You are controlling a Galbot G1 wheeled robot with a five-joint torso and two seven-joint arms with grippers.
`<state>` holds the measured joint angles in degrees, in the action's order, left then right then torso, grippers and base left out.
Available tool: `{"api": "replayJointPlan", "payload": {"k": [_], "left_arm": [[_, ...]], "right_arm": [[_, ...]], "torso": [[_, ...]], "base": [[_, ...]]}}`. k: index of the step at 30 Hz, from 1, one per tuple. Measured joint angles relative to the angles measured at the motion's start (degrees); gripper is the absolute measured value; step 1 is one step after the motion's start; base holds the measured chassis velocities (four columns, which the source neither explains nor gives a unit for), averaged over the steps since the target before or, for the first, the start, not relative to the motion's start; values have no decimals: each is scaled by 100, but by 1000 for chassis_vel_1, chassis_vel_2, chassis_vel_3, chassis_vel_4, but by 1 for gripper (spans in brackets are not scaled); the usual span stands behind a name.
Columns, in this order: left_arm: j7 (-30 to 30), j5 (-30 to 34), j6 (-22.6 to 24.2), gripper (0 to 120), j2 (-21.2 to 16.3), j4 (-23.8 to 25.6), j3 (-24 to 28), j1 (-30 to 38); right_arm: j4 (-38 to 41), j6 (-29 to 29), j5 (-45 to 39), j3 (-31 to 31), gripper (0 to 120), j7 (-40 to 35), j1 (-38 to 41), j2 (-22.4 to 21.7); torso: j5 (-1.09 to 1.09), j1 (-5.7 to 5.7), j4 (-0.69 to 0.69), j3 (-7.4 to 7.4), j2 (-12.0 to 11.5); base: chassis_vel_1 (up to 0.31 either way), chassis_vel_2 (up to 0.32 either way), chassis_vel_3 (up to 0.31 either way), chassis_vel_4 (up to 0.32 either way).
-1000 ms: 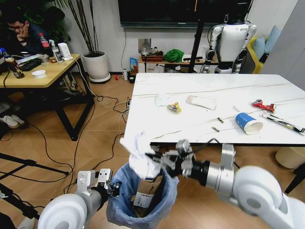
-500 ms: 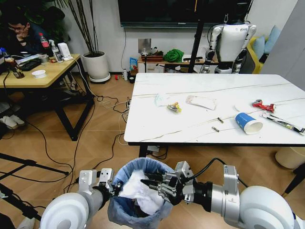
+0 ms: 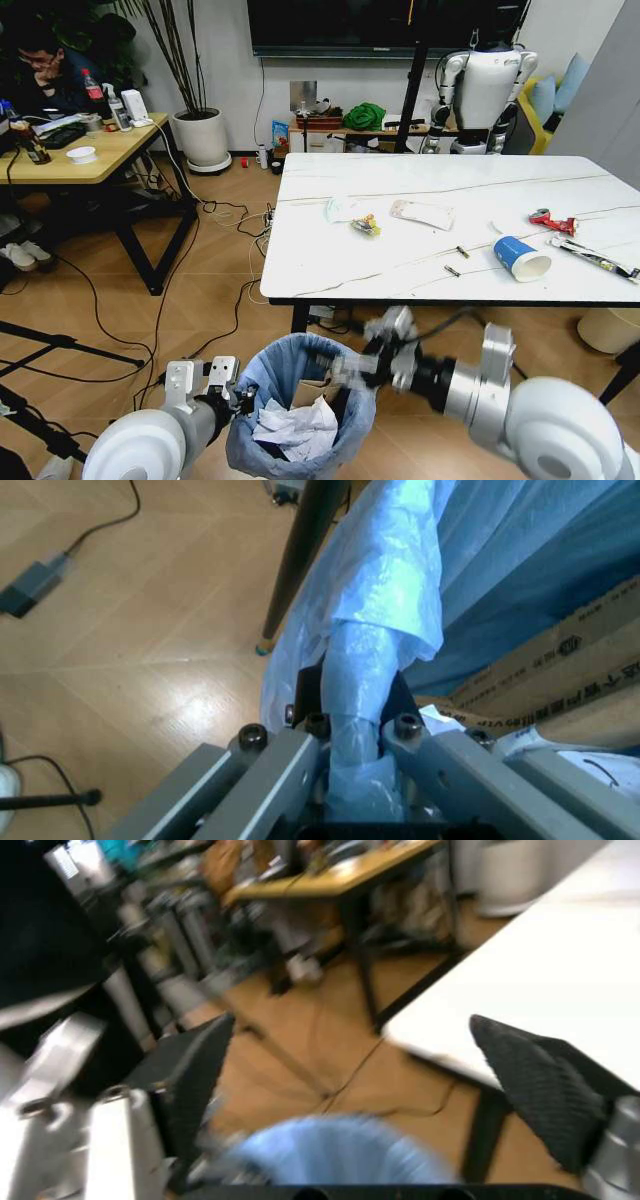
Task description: Pick up the trash bin and place the trash from the table into it.
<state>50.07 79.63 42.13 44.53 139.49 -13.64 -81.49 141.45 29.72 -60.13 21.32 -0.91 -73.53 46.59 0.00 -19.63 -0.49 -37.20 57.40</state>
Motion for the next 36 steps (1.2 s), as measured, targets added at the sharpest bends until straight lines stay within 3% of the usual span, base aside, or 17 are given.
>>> {"api": "replayJointPlan", "payload": {"k": [6,17,25,27,36], "left_arm": [[-50,-145,0,0,2,50,-6,-112],[-155,-283,0,0,-56,39,133,-22],[-300,-551,0,0,-73,-1,418,24],[-396,-718,0,0,-95,2,437,-16],[-500,-791,0,0,-131,19,425,-6]], "right_arm": [[-686,-126,-230,51,100,-1017,788,123],[-2097,-28,-19,-131,100,-1691,1732,200],[-3023,216,-141,-842,100,-2147,2838,204],[-3370,310,-223,-1236,100,-2204,3447,285],[-4150,432,-373,-2203,100,-2216,4344,620]], "torso": [[0,0,1,-1,0],[1,0,1,-1,0],[0,-1,0,-1,-1],[-1,-1,1,0,-1],[-1,-1,0,-1,-1]], "base": [[0,0,0,0],[0,0,0,0],[0,0,0,0],[0,0,0,0],[0,0,0,0]]}}
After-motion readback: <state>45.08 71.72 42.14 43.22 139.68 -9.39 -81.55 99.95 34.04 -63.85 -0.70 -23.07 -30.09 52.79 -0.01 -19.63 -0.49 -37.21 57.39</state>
